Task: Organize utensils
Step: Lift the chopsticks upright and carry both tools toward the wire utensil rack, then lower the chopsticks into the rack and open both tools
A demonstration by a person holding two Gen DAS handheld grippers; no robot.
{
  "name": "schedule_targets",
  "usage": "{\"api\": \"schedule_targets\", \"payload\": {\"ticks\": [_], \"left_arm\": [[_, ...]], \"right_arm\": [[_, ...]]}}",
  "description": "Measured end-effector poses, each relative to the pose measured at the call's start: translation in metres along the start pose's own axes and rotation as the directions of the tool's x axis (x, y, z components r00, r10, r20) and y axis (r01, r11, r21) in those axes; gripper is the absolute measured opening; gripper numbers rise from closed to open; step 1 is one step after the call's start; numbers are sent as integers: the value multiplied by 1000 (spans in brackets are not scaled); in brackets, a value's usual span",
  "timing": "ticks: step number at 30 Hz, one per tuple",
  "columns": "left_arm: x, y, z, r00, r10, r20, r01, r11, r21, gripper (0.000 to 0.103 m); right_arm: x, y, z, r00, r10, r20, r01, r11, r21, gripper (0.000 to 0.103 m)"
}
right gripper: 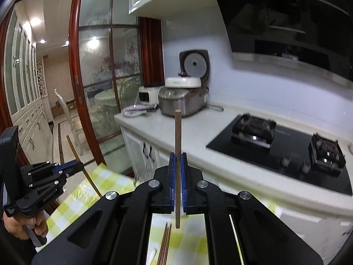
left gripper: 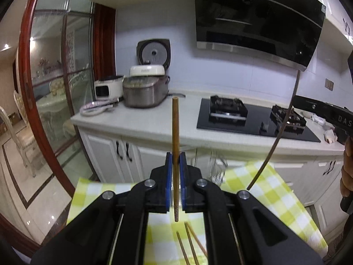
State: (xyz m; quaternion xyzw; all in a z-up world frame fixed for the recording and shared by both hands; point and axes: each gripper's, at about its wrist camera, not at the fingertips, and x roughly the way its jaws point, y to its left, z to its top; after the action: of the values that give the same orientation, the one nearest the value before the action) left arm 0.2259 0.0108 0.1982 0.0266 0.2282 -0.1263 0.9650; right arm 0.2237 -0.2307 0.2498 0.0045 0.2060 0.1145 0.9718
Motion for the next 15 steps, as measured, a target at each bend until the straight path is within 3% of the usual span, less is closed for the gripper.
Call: {"api": "schedule_targets", "payload": {"ticks": [8, 15], "left_arm": [[25, -1, 53, 998, -17, 59, 17, 1000, -5, 7], [71, -3, 64, 997, -47, 64, 49, 998, -36, 7]], "right_arm": [[39, 1, 46, 999, 12, 37, -12, 1000, 3, 5], [91, 2, 47, 999, 14, 29, -14, 1000, 7, 5]]}}
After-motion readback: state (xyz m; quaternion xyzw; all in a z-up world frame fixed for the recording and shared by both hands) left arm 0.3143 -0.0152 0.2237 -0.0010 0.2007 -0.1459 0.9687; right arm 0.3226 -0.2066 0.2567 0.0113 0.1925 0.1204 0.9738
